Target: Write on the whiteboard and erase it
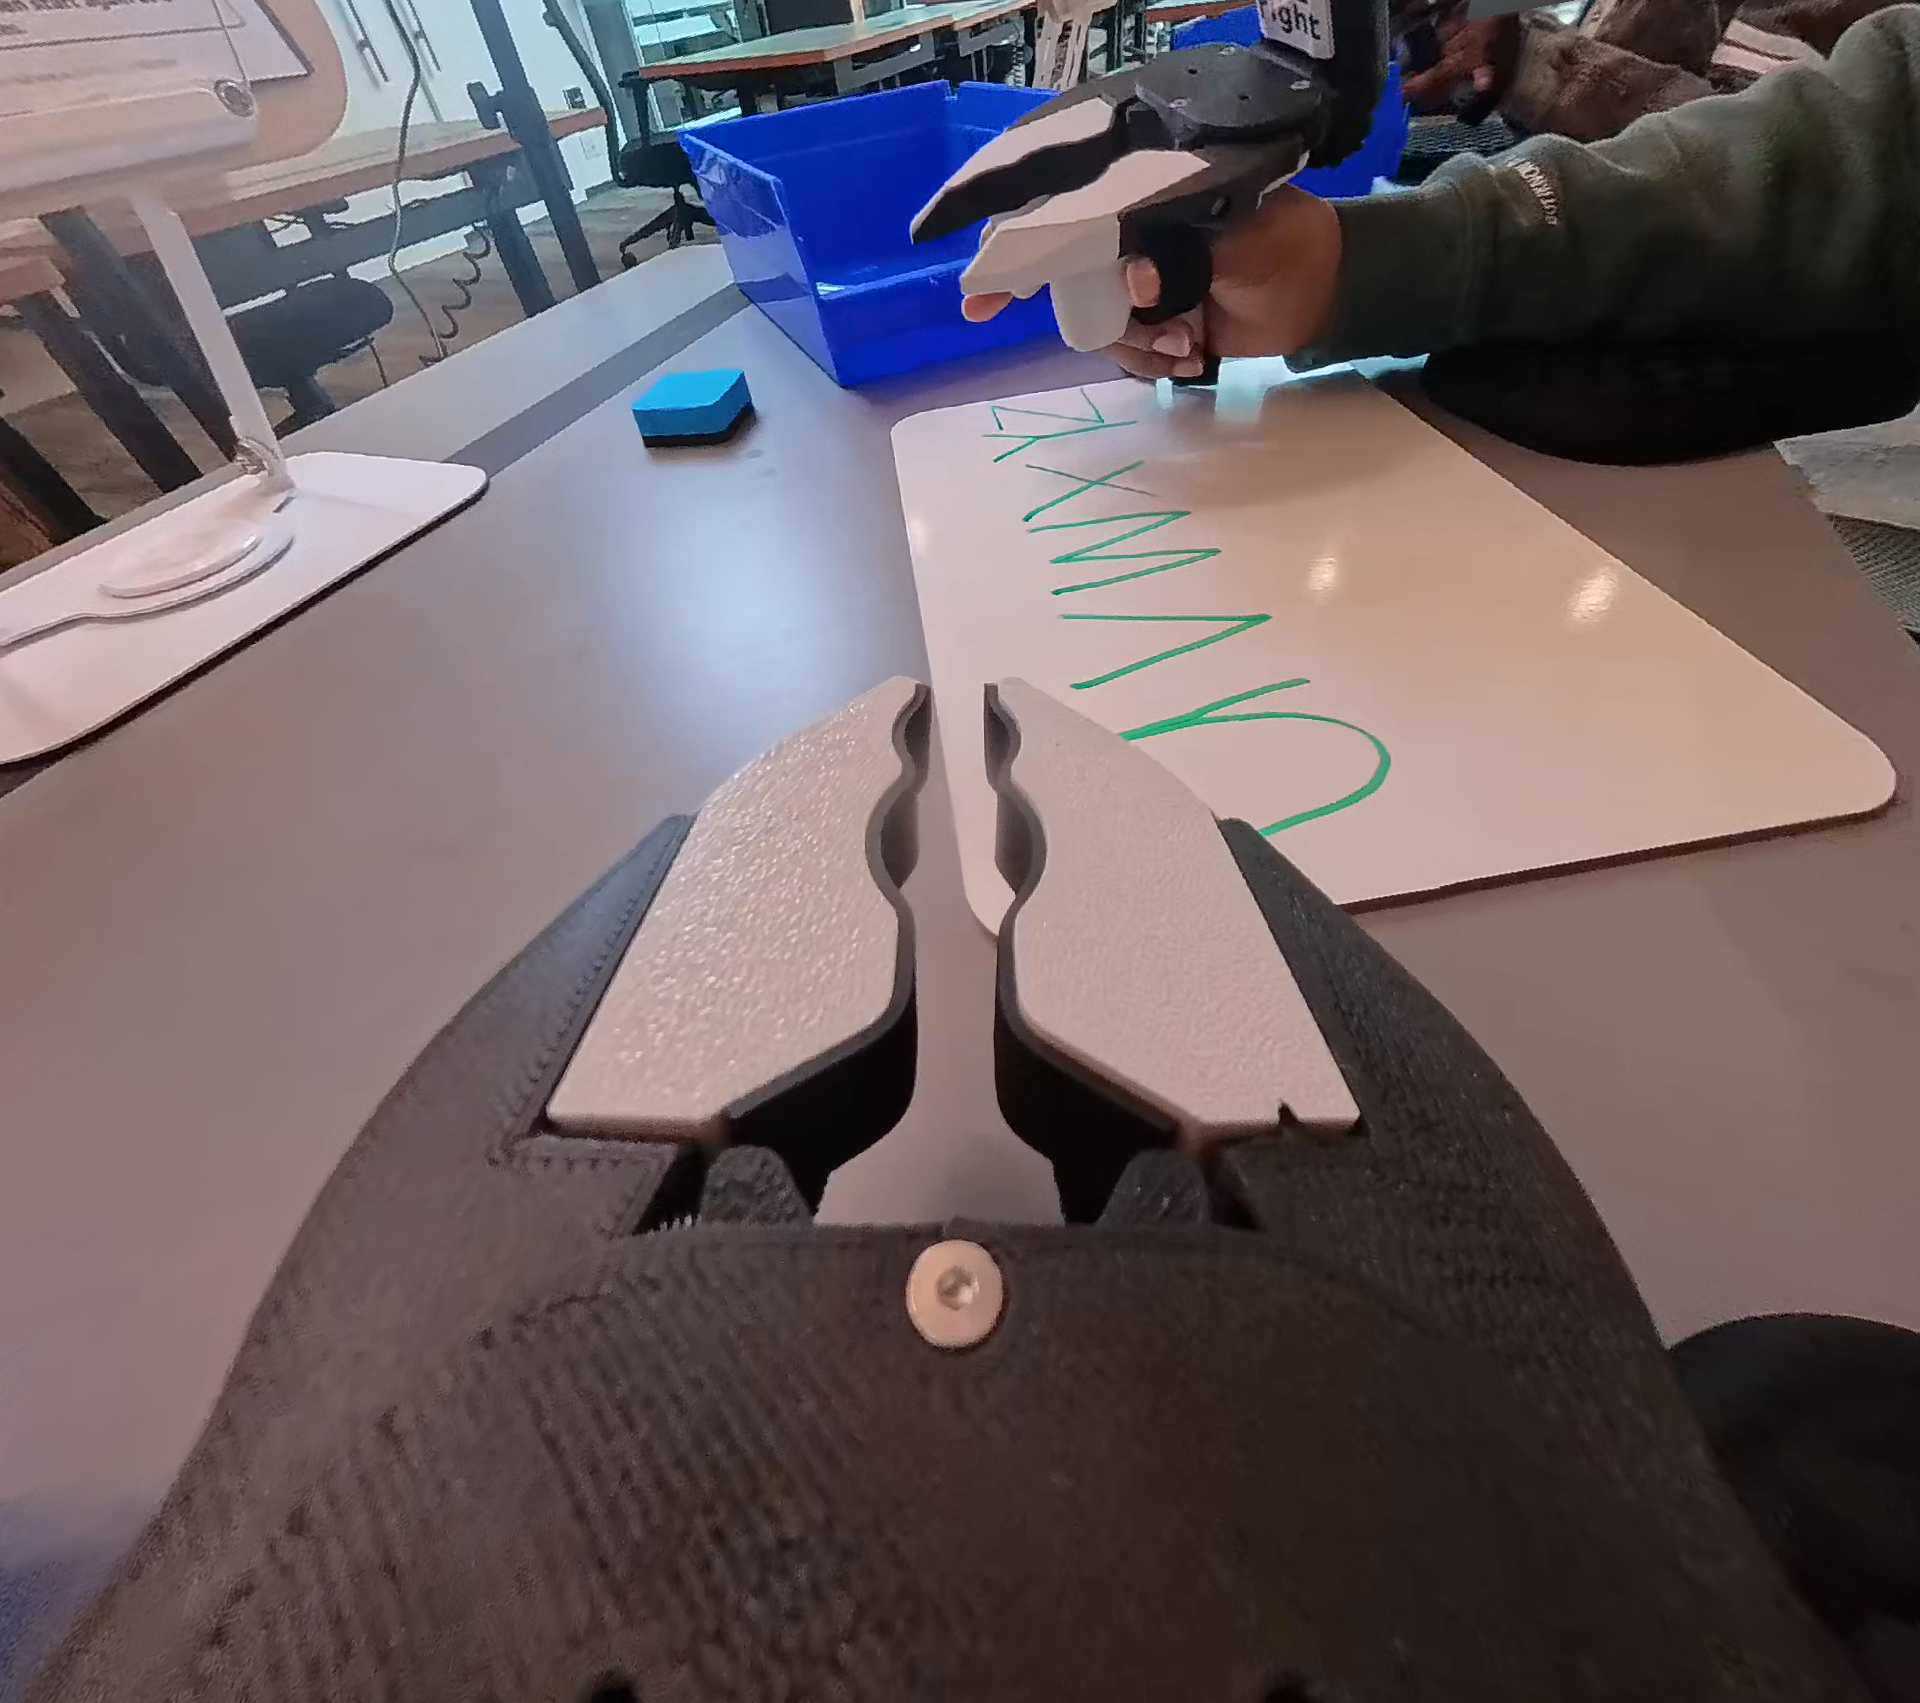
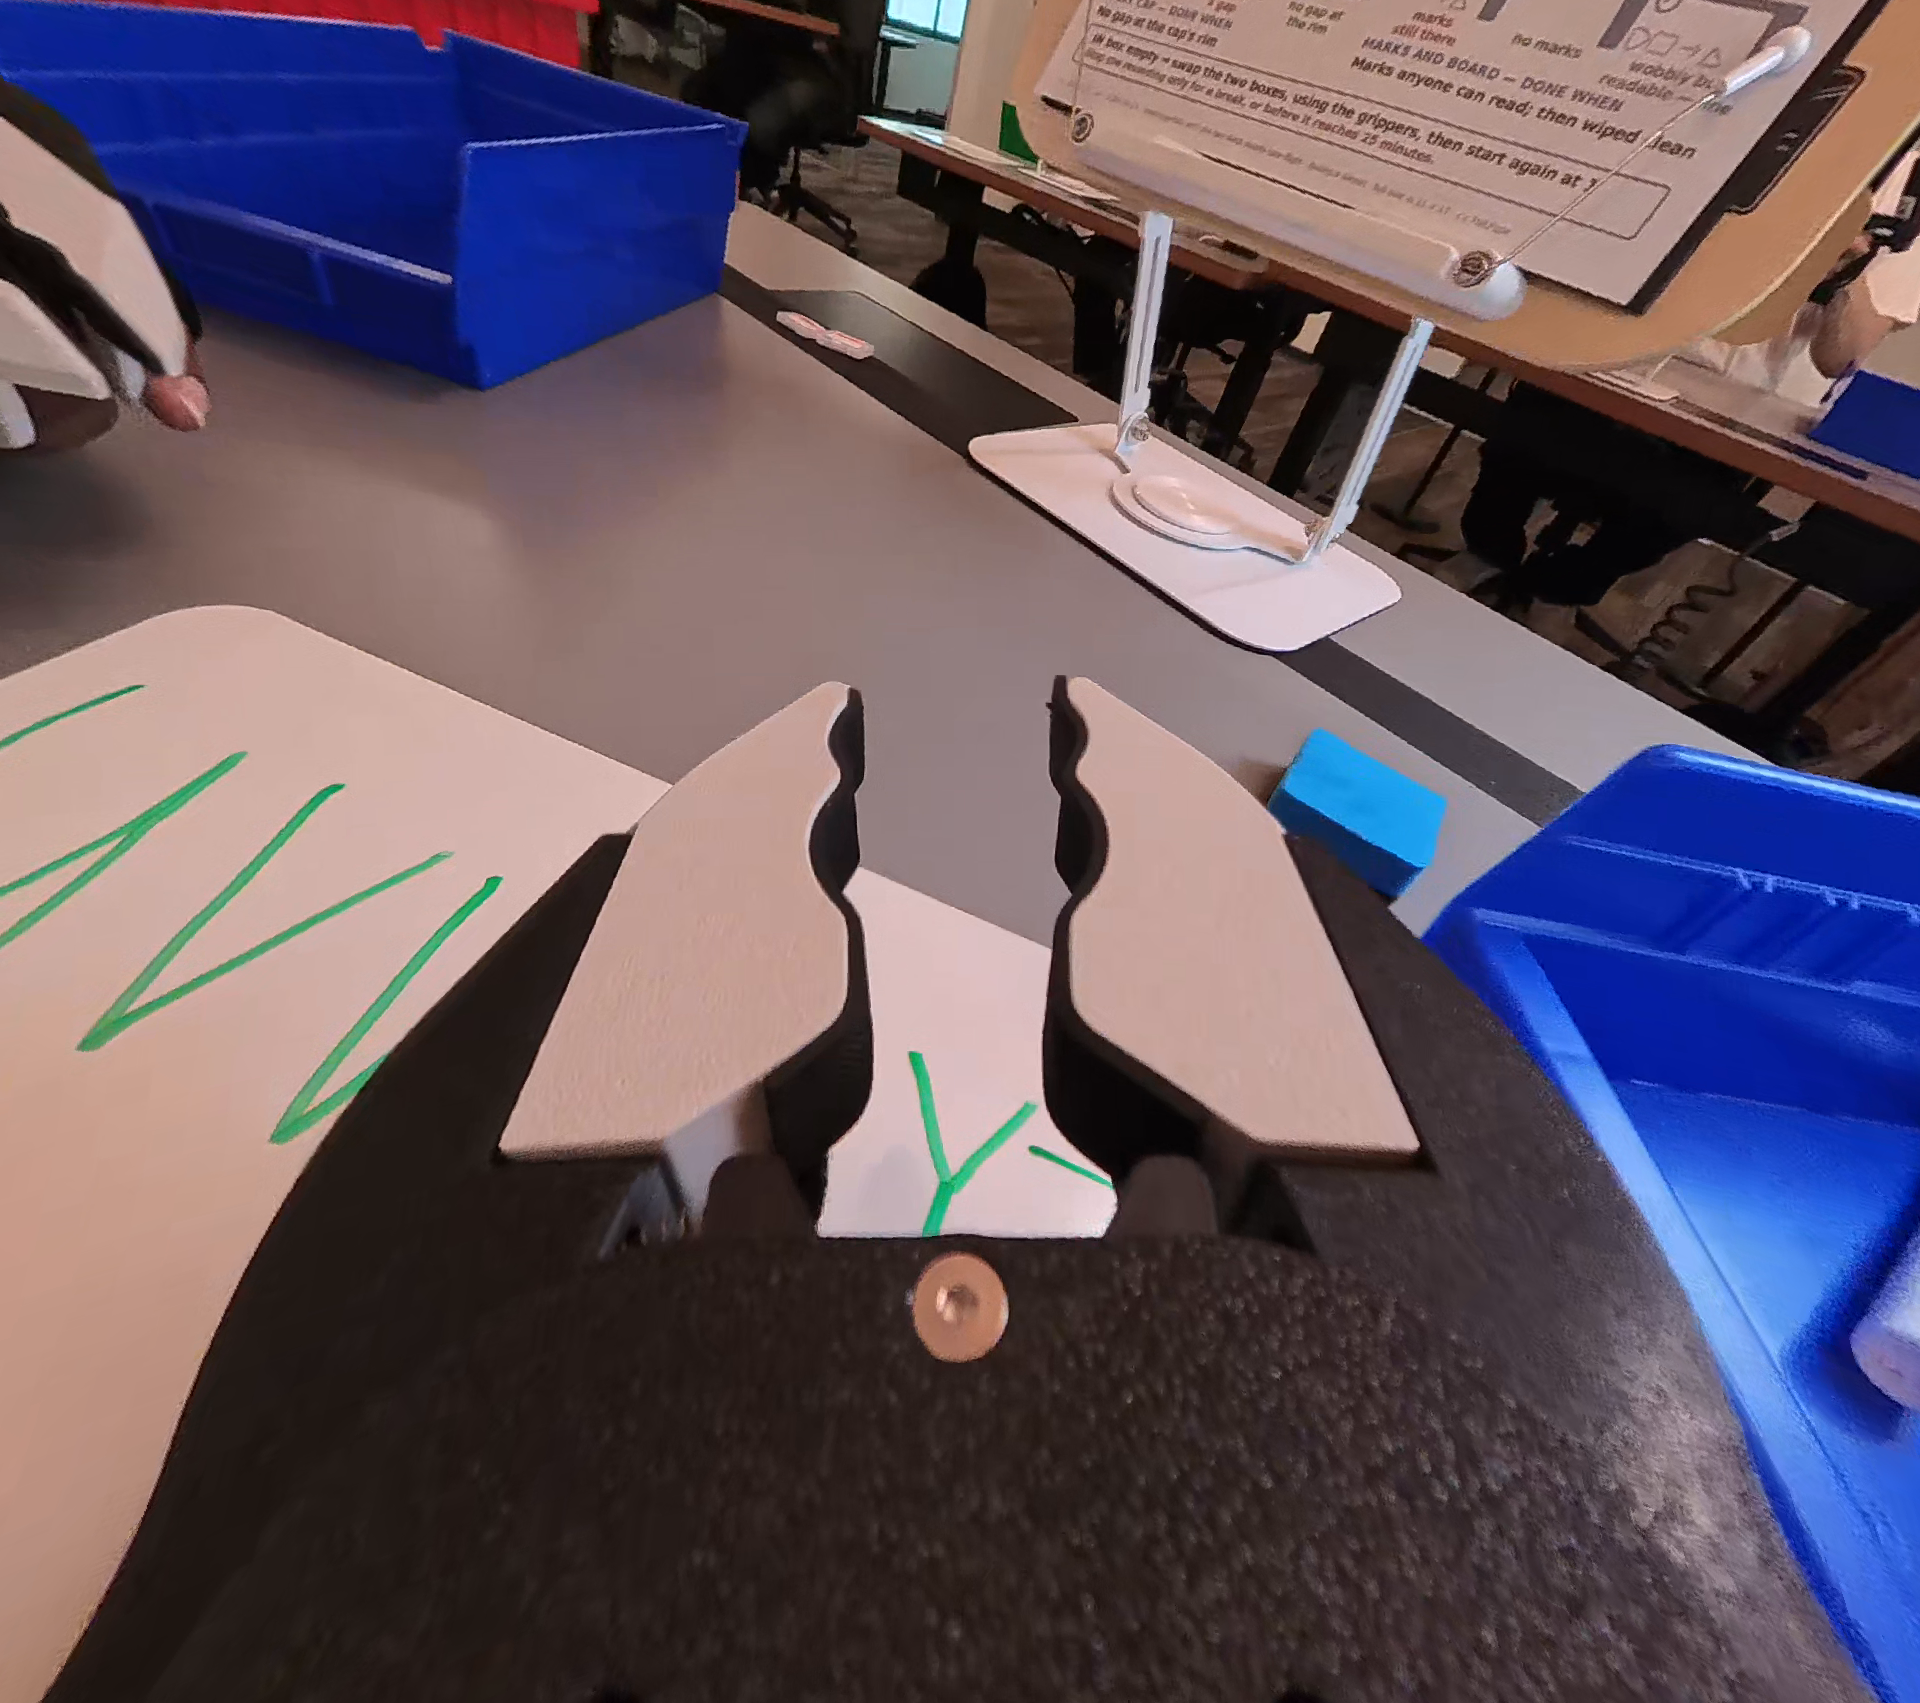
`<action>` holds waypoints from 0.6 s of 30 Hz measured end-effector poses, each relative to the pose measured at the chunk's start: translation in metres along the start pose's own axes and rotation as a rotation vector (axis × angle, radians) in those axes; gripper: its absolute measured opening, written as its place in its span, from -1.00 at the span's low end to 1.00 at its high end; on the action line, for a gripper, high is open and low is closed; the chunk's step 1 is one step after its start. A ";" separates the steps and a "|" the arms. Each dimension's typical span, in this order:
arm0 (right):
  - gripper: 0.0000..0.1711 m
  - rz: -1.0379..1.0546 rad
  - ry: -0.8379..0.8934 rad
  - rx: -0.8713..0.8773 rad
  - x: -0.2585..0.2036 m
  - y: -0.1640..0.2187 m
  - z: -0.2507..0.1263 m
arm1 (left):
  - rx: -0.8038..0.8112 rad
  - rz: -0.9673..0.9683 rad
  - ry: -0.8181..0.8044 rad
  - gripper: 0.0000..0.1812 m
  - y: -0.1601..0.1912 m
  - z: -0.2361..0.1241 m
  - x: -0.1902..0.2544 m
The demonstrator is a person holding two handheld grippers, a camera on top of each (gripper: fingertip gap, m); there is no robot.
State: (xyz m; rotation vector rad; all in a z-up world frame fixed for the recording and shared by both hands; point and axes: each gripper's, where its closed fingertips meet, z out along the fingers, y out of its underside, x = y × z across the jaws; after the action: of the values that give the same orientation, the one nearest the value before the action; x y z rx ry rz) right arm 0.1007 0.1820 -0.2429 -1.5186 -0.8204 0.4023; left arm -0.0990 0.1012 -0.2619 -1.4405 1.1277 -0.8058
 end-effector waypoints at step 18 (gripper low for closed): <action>-0.62 -0.038 -0.069 0.051 -0.024 -0.016 -0.001 | -0.094 -0.139 0.098 -0.47 -0.019 0.119 -0.041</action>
State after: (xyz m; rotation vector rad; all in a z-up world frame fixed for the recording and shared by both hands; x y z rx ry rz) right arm 0.0809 0.1635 -0.2323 -1.4465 -0.8853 0.4462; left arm 0.0015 0.1792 -0.2609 -1.5856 1.1623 -0.9396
